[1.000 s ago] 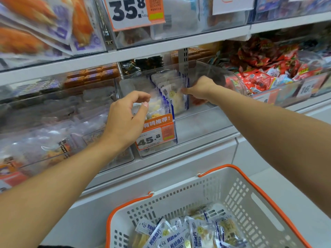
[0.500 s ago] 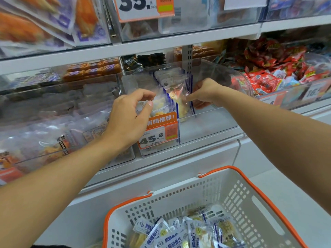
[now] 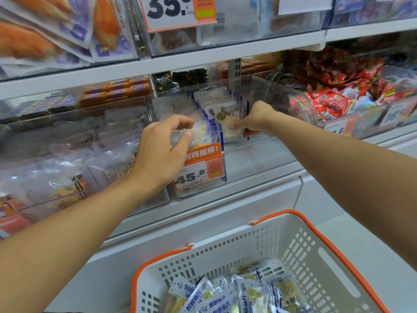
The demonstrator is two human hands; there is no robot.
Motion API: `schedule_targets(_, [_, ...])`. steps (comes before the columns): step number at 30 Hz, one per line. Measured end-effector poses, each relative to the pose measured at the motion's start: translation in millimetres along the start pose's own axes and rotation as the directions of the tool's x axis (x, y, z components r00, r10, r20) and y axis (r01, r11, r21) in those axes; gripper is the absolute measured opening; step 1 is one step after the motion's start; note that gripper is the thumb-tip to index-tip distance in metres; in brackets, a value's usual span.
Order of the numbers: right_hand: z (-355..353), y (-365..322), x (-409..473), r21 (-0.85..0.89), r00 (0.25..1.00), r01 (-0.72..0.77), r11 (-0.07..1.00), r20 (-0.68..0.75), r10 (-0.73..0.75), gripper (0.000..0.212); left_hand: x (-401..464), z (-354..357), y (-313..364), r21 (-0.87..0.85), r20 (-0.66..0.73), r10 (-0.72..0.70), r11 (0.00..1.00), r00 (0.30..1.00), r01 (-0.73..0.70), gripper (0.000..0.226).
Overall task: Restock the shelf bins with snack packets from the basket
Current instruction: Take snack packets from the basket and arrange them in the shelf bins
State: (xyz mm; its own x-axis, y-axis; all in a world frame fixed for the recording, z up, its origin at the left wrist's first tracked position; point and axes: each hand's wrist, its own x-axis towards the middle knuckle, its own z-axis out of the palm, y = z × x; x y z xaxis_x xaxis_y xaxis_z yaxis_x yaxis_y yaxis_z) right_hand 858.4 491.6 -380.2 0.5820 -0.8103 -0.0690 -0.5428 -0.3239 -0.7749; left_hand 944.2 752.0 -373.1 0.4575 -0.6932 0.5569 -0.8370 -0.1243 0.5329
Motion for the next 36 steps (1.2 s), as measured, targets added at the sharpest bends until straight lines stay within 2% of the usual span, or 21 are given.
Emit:
schedule_targets(3, [2, -2, -3, 0.029, 0.998, -0.004, 1.0, 0.068, 0.002, 0.052, 0, 1, 0, 0.0, 0.001, -0.002, 1.0, 1.0, 0.002, 0.023])
schedule_targets(7, [1, -3, -7, 0.1, 0.999, -0.009, 0.995, 0.044, 0.004, 0.038, 0, 0, -1, -0.003, 0.003, -0.003, 1.0, 1.0, 0.003, 0.023])
schedule_targets(11, [1, -3, -2, 0.22, 0.997, -0.053, 0.974, 0.065, 0.04, 0.042, 0, 1, -1, 0.005, -0.002, 0.011, 1.0, 1.0, -0.011, 0.023])
schedule_targets(17, [4, -3, -2, 0.256, 0.996, -0.067, 0.964, 0.074, 0.05, 0.046, 0, 1, -1, -0.001, 0.003, 0.013, 1.0, 1.0, -0.013, 0.022])
schedule_targets(23, [-8, 0, -10, 0.159, 0.997, -0.037, 0.987, -0.063, 0.048, 0.047, 0, -1, -2, -0.022, -0.001, 0.051, 0.998, 0.999, -0.051, 0.023])
schedule_targets(25, [-16, -1, -21, 0.077, 0.978, 0.049, 0.996, -0.205, -0.033, 0.043, -1, -3, 1, -0.015, -0.029, 0.122, 0.992, 0.992, -0.123, 0.023])
schedule_targets(26, [-21, -3, -28, -0.009, 0.938, 0.143, 0.99, -0.319, -0.138, 0.036, -2, -5, 3, 0.013, -0.053, 0.202, 0.979, 0.978, -0.202, 0.022])
schedule_targets(27, [-27, -7, -38, -0.124, 0.854, 0.24, 0.963, -0.444, -0.27, 0.03, -3, -9, 9, 0.058, -0.071, 0.312, 0.949, 0.947, -0.309, 0.02])
schedule_targets(29, [-33, -13, -71, -0.354, 0.603, 0.398, 0.846, -0.594, -0.532, 0.038, -12, -15, 23, 0.114, -0.058, 0.539, 0.84, 0.84, -0.531, 0.011])
schedule_targets(30, [-29, -11, -94, -0.404, 0.487, 0.501, 0.765, -0.599, -0.636, 0.043, -20, -15, 29, 0.085, -0.02, 0.612, 0.789, 0.791, -0.608, 0.01])
schedule_targets(31, [-20, -5, -116, -0.428, 0.408, 0.605, 0.672, -0.558, -0.723, 0.047, -29, -12, 33, 0.022, 0.049, 0.652, 0.757, 0.757, -0.653, 0.011])
schedule_targets(32, [-5, 11, -136, -0.425, 0.372, 0.686, 0.59, -0.492, -0.787, 0.049, -41, -6, 35, -0.044, 0.154, 0.668, 0.741, 0.728, -0.67, 0.014])
schedule_targets(33, [15, 35, -153, -0.393, 0.408, 0.732, 0.557, -0.402, -0.82, 0.051, -52, 1, 34, -0.083, 0.296, 0.66, 0.737, 0.69, -0.67, 0.017])
schedule_targets(34, [38, 63, -168, -0.349, 0.52, 0.74, 0.575, -0.247, -0.818, 0.051, -63, 10, 31, -0.09, 0.49, 0.607, 0.749, 0.626, -0.657, 0.02])
schedule_targets(35, [61, 94, -183, -0.317, 0.669, 0.698, 0.642, -0.032, -0.743, 0.048, -73, 18, 27, -0.073, 0.704, 0.486, 0.775, 0.518, -0.627, 0.024])
schedule_targets(36, [85, 128, -196, -0.329, 0.795, 0.606, 0.725, 0.215, -0.567, 0.042, -83, 25, 21, -0.018, 0.88, 0.3, 0.796, 0.369, -0.605, 0.029])
